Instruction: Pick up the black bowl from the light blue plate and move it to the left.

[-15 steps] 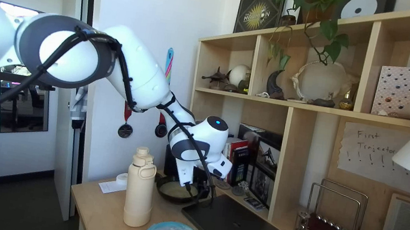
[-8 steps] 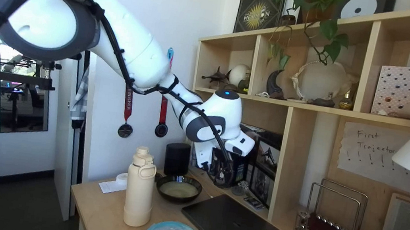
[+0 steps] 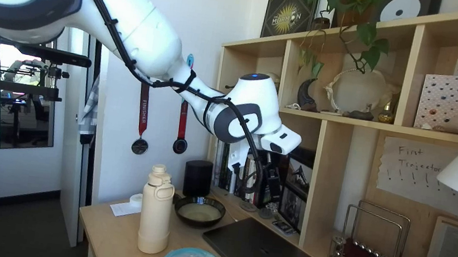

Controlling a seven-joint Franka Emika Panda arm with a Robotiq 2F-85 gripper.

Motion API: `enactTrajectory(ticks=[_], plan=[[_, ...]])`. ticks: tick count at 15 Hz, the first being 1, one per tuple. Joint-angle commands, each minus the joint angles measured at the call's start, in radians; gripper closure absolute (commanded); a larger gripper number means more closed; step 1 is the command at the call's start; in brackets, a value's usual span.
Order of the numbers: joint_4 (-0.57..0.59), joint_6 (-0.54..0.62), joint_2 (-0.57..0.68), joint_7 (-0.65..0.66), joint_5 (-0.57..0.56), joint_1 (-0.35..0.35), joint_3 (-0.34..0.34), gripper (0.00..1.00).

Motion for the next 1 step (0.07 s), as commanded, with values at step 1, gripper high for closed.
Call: enactTrajectory(ticks=[1], plan=[[-0.113, -0.038, -0.116, 0.173, -0.131, 0.065, -0.070, 0.00]])
